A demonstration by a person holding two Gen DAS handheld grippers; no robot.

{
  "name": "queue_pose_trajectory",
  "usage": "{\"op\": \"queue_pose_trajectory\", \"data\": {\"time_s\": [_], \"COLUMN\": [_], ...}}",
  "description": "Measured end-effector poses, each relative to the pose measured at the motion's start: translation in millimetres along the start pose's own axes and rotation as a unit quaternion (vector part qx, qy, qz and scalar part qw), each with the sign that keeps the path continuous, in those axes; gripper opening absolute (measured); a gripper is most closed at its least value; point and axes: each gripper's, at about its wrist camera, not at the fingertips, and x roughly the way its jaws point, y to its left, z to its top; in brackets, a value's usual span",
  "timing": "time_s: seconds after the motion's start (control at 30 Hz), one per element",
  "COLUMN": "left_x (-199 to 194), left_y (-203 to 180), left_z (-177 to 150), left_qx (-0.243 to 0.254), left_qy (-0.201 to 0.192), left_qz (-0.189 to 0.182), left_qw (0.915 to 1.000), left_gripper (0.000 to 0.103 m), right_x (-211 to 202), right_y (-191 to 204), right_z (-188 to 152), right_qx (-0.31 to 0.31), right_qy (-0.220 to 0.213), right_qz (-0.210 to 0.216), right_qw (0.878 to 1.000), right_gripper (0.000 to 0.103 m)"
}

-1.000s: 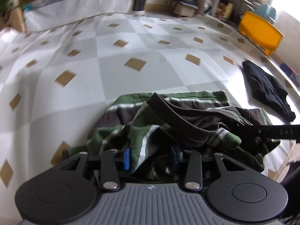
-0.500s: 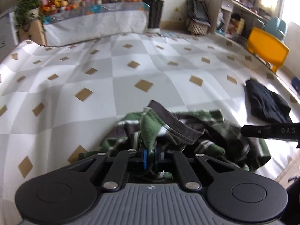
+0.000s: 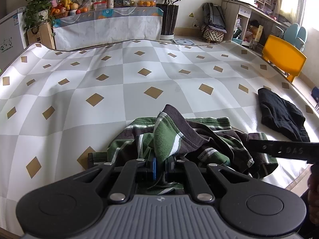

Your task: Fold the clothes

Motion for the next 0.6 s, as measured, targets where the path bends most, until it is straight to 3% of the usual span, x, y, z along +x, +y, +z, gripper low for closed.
{"op": "queue_pose_trajectory", "data": {"time_s": [0.47, 0.6], "left_x": [9.4, 11.1], "left_y": [12.3, 14.3], "left_z": [-8.9, -10.9], "left_qx": [-0.029, -0.037], "left_qy": [0.016, 0.019], "left_qz": [0.004, 0.005], "left_qw": [0.9994, 0.9991], "left_gripper": [0.006, 0.006], "right_x": [43.1, 50.6], "right_y": [1.2, 2.2], "right_z": [-13.8, -15.6], "right_qx": [-0.028, -0.028], "right_qy": [0.035, 0.049], "right_qz": [-0.013, -0.016], "right_qw": [0.999, 0.998], "right_gripper": [0.05, 0.039]}}
